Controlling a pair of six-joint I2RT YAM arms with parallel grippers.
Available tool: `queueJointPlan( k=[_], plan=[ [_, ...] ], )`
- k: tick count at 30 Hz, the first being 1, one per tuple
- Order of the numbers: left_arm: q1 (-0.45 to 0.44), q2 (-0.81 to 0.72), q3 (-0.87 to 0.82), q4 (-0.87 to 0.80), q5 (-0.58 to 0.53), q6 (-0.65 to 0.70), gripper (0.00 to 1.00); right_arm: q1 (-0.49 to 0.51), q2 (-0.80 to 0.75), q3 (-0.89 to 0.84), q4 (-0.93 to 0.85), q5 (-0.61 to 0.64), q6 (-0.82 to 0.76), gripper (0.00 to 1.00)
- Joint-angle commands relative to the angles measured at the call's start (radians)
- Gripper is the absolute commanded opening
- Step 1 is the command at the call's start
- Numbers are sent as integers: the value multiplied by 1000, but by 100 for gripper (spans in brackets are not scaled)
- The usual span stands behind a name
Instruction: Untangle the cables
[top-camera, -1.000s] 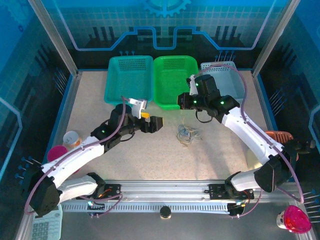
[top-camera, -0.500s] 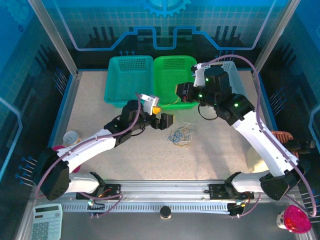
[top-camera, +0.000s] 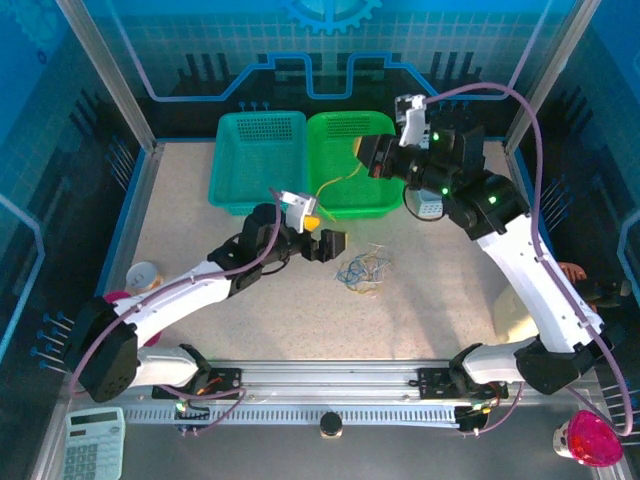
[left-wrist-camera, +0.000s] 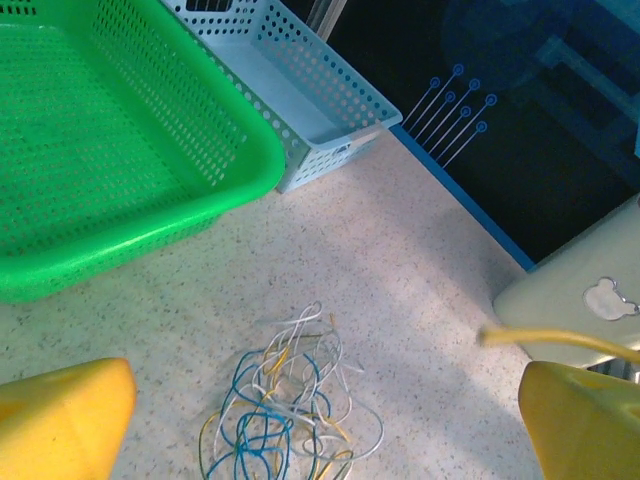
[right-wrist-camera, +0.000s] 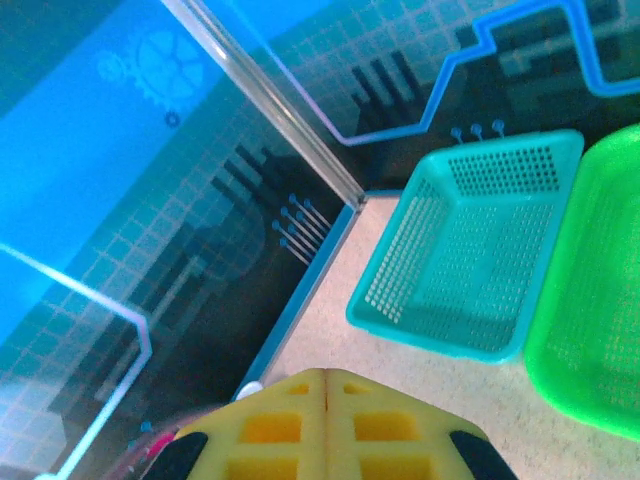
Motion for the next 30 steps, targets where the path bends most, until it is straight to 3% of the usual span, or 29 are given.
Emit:
queueJointPlan(
  k=[1, 10, 19, 30],
  plan=[
    [-6, -75, -47, 5, -35, 11, 99, -59, 47, 60, 15, 18, 13, 0],
    [-6, -224, -115, -58, -114, -1, 99, -172, 204, 120, 77, 63, 16, 0],
    [-5, -240, -87, -99, -153, -20, 99, -187, 392, 187, 93, 149, -96, 0],
    [-5, -230, -72, -97, -161, -41, 99, -188, 586, 232, 80, 141, -119, 0]
  ],
)
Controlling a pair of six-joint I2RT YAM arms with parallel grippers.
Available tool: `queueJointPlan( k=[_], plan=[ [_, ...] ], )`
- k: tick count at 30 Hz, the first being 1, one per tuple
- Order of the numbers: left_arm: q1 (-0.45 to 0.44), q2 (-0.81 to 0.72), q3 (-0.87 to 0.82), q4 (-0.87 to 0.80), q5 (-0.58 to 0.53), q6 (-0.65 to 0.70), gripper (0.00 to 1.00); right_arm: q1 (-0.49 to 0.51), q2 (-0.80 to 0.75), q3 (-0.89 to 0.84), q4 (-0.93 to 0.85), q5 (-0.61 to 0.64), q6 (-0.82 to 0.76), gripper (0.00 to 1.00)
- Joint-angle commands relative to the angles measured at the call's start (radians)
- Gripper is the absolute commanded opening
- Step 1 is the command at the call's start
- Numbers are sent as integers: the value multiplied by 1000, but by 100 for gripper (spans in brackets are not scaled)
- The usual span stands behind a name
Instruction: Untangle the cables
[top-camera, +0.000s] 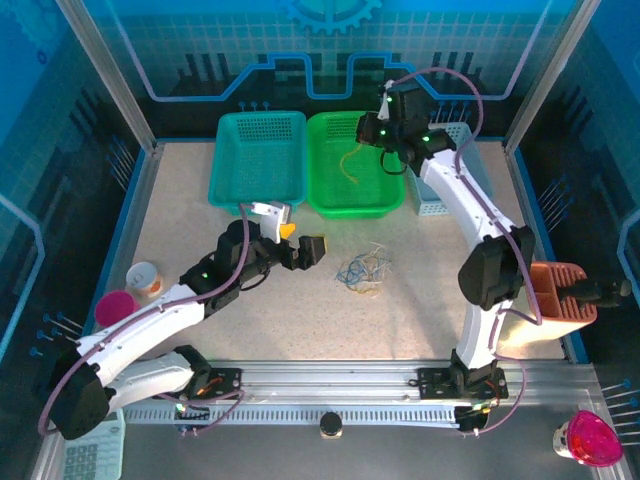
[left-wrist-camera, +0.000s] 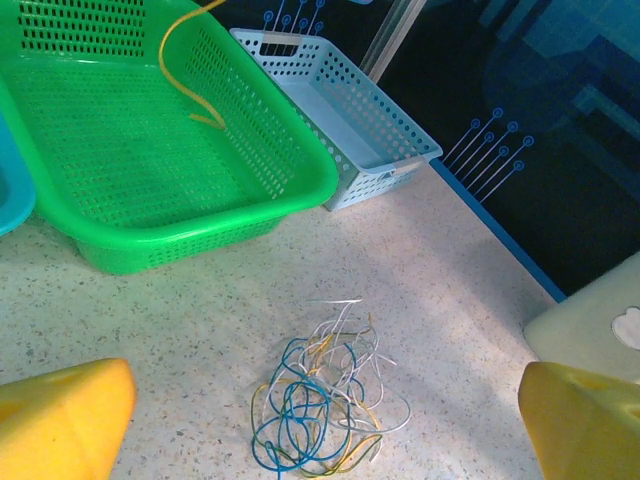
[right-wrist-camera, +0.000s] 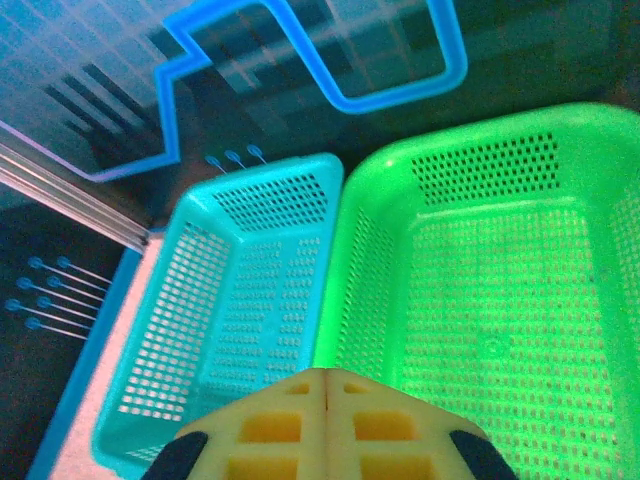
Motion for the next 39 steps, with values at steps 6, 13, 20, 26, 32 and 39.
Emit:
queueJointPlan(
  k=[6, 13, 20, 26, 32, 39],
  plan=[
    [-4, 0, 24, -8, -31, -19, 99, -10, 46, 5, 30, 6, -16, 0],
    [-4, 11, 24, 3, -24, -39, 99, -13, 105, 9, 24, -13, -35, 30],
    [-5, 15, 30, 2, -24, -52, 99, -19, 68, 39, -13, -55, -83, 54],
    [-4, 29, 26, 11, -25, -74, 99, -16, -61, -85, 16, -93, -87, 55],
    [-5, 35, 13, 13, -33, -99, 99, -10, -266, -329, 62, -88, -70, 57],
    [-5, 36, -2, -7, -54, -119, 99, 6, -496, -667, 108, -56, -28, 63]
  ],
)
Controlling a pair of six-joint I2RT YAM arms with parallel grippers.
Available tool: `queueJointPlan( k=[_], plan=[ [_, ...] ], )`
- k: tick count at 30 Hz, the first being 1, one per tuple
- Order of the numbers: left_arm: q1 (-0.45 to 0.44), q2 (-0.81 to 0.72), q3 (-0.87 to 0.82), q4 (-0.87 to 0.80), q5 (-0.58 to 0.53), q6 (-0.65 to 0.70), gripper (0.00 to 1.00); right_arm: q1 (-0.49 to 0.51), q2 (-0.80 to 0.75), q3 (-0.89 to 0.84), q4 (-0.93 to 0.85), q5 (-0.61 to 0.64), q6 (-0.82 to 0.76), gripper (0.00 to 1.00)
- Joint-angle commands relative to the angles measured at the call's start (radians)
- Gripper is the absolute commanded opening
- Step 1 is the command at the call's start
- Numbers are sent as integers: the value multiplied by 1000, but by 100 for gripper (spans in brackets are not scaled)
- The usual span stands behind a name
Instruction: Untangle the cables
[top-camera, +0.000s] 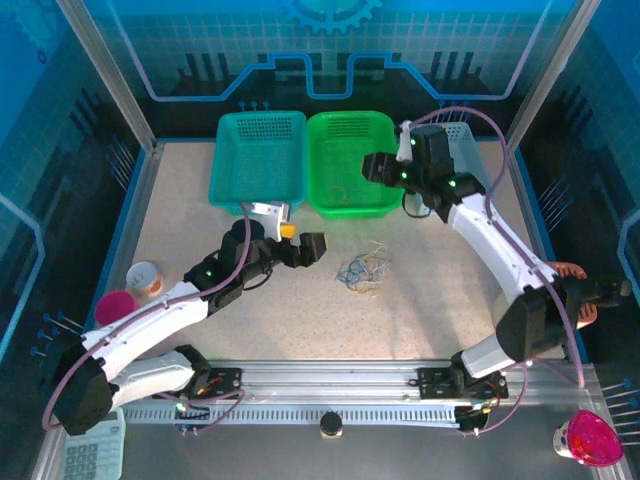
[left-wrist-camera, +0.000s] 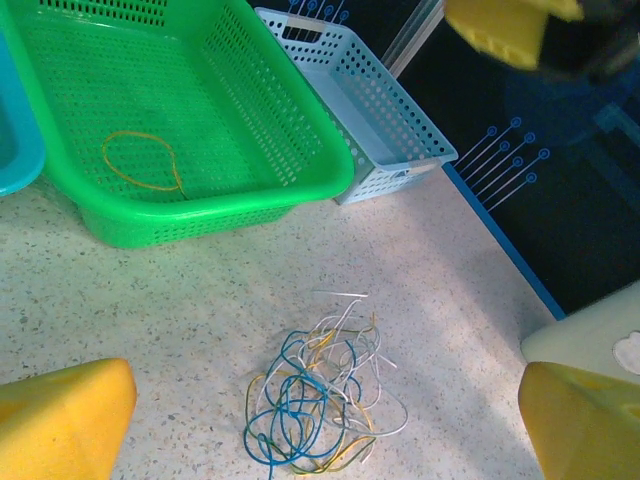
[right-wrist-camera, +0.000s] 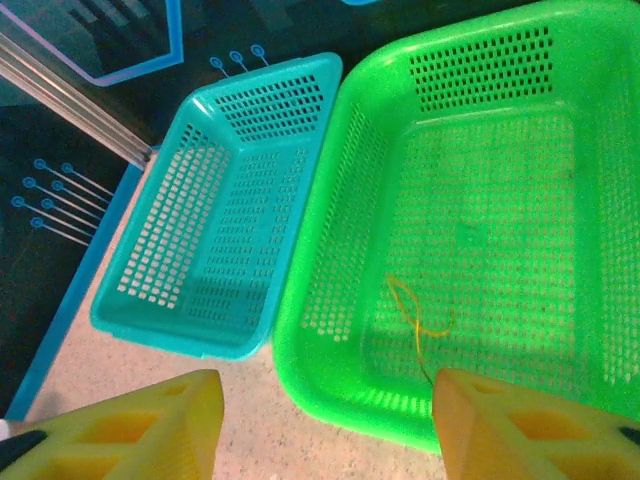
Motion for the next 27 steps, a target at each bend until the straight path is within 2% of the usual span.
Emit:
queueJointPlan(
  k=[1, 4, 11, 17, 27],
  plan=[
    [-5, 6, -6, -9, -31, -33, 99, 19, -85, -149, 27, 31, 30, 65],
    [-4, 9, -17, -21, -39, -50, 99, 41, -152, -260, 15, 60, 12, 69],
    [-5, -1, -28, -45, -53, -69, 99, 100, -178, -362, -101, 155, -143, 66],
    [-5, 0, -23, -49, -59, -70, 99, 142, -73, -330, -176, 213, -248, 69],
    [-5, -4, -8, -64, -59, -70, 99, 167, 122, -208, -227, 301, -318, 73]
  ],
)
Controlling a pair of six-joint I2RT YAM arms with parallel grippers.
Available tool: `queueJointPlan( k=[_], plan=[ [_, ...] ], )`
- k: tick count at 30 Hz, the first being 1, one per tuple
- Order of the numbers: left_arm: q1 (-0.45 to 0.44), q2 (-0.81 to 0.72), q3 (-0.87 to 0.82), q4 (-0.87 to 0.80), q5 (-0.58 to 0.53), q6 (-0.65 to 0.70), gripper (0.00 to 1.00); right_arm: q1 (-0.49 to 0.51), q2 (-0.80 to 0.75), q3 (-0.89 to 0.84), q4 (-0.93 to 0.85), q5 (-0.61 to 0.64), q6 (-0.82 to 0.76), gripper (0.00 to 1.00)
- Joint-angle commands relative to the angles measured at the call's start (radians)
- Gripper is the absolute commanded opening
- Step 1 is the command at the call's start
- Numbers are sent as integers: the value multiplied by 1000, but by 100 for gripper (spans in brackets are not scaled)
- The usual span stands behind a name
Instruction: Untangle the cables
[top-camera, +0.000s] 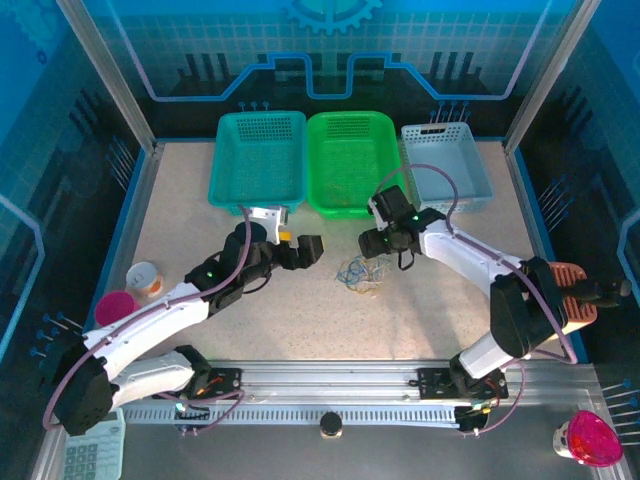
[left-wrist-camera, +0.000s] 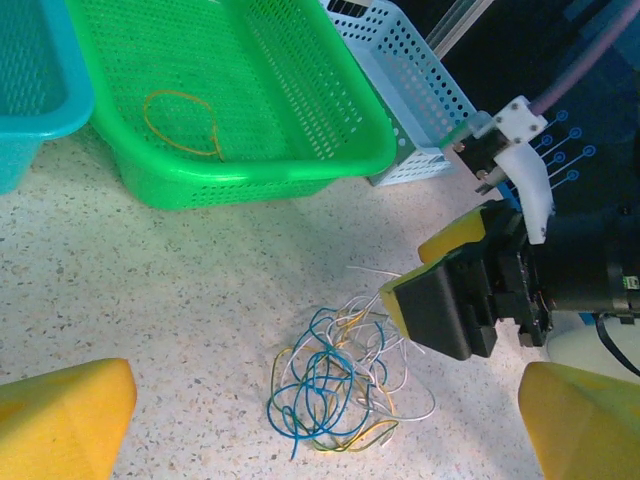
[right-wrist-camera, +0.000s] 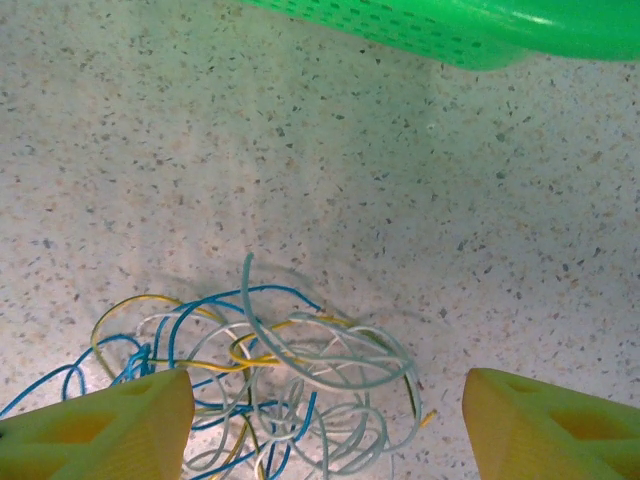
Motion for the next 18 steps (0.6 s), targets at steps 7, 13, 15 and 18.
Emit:
queueJointPlan(
  k=[7, 13, 15, 18],
  plan=[
    [-4, -14, 5, -13, -20, -18, 99, 13, 111, 94, -46, 76, -69, 72],
    [-4, -16, -1, -11, -21, -21, 99, 14, 157, 114, -40, 82, -78, 69],
    [-3, -18, -2, -8, -21, -22, 99, 13, 159, 119, -37, 74, -79, 66],
    [-4, -17, -4, -4, -21, -24, 99, 18, 148, 121, -35, 69, -81, 61]
  ],
)
